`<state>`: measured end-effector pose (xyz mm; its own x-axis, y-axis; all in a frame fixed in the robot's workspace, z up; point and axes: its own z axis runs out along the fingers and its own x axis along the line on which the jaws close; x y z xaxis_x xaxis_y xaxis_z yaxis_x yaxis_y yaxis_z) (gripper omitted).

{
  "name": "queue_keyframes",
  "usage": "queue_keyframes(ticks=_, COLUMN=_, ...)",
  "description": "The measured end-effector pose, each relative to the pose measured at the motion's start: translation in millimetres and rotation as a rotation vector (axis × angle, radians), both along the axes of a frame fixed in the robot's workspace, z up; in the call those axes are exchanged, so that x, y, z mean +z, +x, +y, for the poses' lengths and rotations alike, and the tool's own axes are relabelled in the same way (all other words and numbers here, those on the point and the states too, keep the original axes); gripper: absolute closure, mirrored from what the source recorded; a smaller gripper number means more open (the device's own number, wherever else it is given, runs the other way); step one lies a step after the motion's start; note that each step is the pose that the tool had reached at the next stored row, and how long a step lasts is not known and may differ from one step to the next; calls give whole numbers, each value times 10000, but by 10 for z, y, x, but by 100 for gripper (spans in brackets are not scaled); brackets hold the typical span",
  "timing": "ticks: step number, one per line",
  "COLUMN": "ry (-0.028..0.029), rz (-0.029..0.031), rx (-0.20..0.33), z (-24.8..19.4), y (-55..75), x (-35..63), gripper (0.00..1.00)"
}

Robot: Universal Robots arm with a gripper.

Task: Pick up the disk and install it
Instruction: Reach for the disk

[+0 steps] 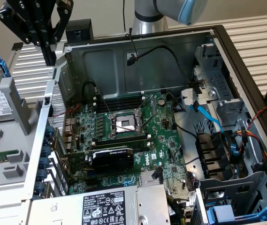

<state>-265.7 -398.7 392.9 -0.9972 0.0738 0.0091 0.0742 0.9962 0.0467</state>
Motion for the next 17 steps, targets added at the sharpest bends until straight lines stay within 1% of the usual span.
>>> queue_keyframes(ticks=1, ry=0, rz=11, rx=-1, z=11, y=-45, x=0, gripper=85)
queue_keyframes(ticks=3, ry=-1, rz=20, rx=0, z=54, y=-108, x=0, gripper=85)
queue_keyframes(ticks=6, ry=-25, rz=50, rx=2, z=128, y=-157, x=0, gripper=85)
queue_keyframes(ticks=8, ry=-51, rz=65, rx=3, z=187, y=-184, x=0, gripper=85)
queue_keyframes(ticks=10, ry=-57, rz=71, rx=2, z=227, y=-255, x=0, gripper=85)
queue_keyframes(ticks=12, ry=-58, rz=76, rx=3, z=246, y=-345, x=0, gripper=85)
queue_keyframes(ticks=17, ry=-57, rz=114, rx=3, z=259, y=-573, x=0, gripper=85)
